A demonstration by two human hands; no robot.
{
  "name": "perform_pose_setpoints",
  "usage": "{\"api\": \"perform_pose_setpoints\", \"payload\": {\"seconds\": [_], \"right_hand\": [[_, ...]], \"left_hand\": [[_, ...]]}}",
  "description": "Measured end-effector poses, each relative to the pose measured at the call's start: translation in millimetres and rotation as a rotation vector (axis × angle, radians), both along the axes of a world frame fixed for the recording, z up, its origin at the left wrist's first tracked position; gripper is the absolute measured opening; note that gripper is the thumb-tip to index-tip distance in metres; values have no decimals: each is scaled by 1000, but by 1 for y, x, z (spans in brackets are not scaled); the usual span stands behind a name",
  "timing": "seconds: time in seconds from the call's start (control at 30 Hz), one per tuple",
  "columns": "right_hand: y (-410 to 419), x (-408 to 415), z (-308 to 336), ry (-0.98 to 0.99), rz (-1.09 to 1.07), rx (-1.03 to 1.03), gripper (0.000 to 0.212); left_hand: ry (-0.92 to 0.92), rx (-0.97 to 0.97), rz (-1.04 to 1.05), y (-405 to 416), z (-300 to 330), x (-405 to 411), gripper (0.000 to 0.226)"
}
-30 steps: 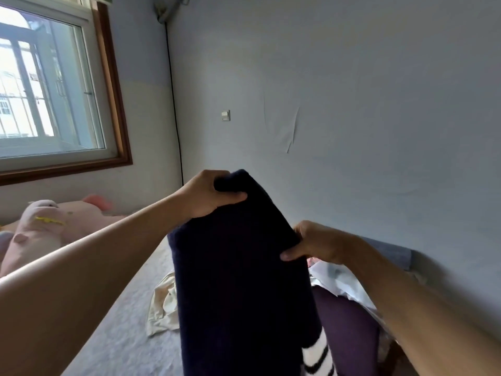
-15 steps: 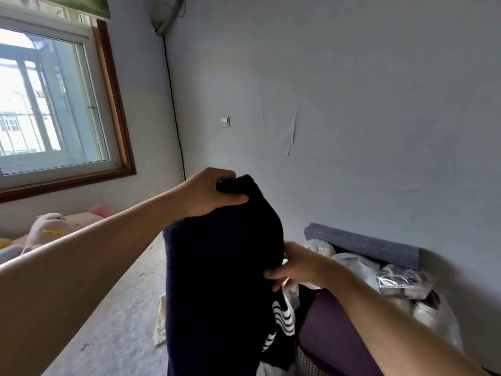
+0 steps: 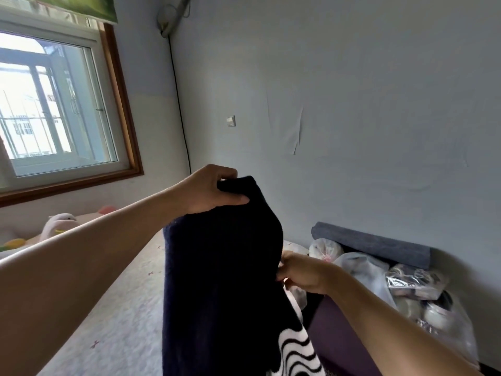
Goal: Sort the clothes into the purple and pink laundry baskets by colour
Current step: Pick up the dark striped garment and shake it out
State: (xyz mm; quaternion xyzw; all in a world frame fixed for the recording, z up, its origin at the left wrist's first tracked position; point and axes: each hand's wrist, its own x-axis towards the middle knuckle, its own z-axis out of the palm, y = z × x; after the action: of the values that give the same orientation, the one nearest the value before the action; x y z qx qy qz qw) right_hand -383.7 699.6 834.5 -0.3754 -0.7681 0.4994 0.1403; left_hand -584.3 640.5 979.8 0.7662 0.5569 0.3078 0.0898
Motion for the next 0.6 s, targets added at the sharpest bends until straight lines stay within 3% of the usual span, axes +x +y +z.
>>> {"api": "perform_pose_setpoints", "payload": {"seconds": [0.1,0.27,0.43,0.53,0.6], "right_hand": [[-2,7,0,-37,-47,25,23],[-8,27,6,86,57,-299,22],[7,35,22,-20,-344,-47,24],[23,34,34,-134,-517,361,24],[27,26,39,-122,-583,520,27]], "left_hand": [[-7,-7,-19,0,0,-3,35],[-62,-28,-10,0,-2,-11,40],[-91,-72,-35,-3,1,-8,45],[-122,-87,-89,-6,3,-3,56],[-158,-103,-108,-8,8,3,41]]}}
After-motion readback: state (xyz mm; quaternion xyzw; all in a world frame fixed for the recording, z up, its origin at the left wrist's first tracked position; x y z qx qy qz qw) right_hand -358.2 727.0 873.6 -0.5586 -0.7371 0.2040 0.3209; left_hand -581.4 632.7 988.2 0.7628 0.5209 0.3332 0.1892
